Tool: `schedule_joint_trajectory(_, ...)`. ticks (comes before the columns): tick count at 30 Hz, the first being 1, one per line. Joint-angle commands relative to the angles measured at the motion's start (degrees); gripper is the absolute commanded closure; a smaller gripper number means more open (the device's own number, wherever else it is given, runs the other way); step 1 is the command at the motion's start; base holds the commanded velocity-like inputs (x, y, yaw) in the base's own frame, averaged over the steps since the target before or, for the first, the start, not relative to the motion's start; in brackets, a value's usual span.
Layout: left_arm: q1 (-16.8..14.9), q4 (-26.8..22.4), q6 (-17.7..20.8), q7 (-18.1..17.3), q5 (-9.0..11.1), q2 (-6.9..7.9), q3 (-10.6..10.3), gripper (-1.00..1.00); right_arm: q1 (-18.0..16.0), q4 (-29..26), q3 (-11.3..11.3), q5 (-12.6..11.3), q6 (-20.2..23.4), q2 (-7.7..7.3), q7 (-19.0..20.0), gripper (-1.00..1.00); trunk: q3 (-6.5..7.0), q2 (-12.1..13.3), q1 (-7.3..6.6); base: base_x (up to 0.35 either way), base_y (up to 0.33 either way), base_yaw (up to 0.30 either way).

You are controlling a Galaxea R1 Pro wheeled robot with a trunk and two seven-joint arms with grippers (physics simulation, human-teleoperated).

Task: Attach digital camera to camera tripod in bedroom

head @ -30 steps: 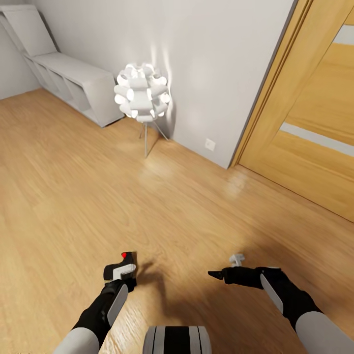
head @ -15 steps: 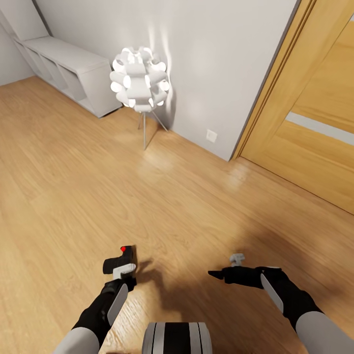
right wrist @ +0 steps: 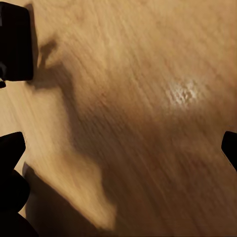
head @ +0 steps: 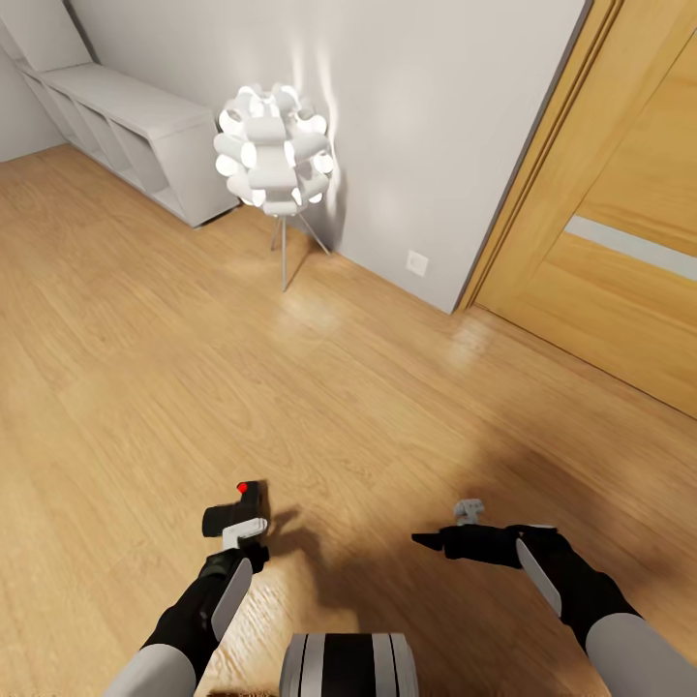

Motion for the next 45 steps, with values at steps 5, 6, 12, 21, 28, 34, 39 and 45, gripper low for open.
schedule_joint_trajectory(5, -0.01, -0.11, 0.18, 0.32, 0.48, -0.04, 0.03, -1.00, -0.04, -0.05, 0.24, -0.57, 0.45, -0.18, 0.28, -1.00, -1.15, -0.08, 0.12, 0.000, 0.000, 0.000)
schedule_joint_trajectory(6, -0.01, -0.11, 0.18, 0.32, 0.48, -0.04, 0.03, -1.00, -0.03, -0.05, 0.24, -0.57, 0.45, -0.20, 0.31, -1.00, -1.37, -0.10, 0.14, 0.000, 0.000, 0.000)
schedule_joint_trajectory(12, -0.01, -0.19, 0.16, 0.32, 0.48, -0.04, 0.05, -1.00, -0.05, -0.05, 0.27, -0.60, 0.45, -0.27, 0.42, -1.00, -2.48, -0.17, 0.27, 0.000, 0.000, 0.000)
schedule_joint_trajectory(21, -0.01, -0.19, 0.10, 0.39, 0.47, -0.04, 0.08, -1.00, -0.04, -0.05, 0.27, -0.61, 0.45, -0.27, 0.43, -1.00, -2.48, -0.17, 0.27, 0.000, 0.000, 0.000)
schedule_joint_trajectory(28, -0.01, -0.20, 0.03, 0.61, 0.42, -0.08, 0.03, -1.00, -0.04, -0.05, 0.23, -0.58, 0.30, -0.27, 0.37, -1.00, -2.48, -0.17, 0.27, 0.000, 0.000, 0.000)
schedule_joint_trajectory(34, -0.01, 1.84, -7.90, 0.08, 0.27, -0.09, -0.59, -1.00, -0.04, -0.05, 0.23, -0.57, -0.29, -0.27, 0.29, -1.00, -2.48, -0.17, 0.27, 0.000, 0.000, 0.000)
schedule_joint_trajectory(39, -0.01, 4.95, -14.82, -0.02, -0.62, 0.05, -4.10, -1.00, -0.03, -0.05, 0.26, -0.57, -0.43, -0.27, 0.17, -1.00, -2.48, -0.17, 0.27, 0.000, 0.000, 0.000)
schedule_joint_trajectory(45, -0.01, 9.58, -18.79, -0.03, -1.61, 0.13, -10.43, -1.00, -0.03, -0.05, 0.27, -0.57, -0.50, -0.23, 0.06, -1.00, -2.48, -0.17, 0.27, 0.000, 0.000, 0.000)
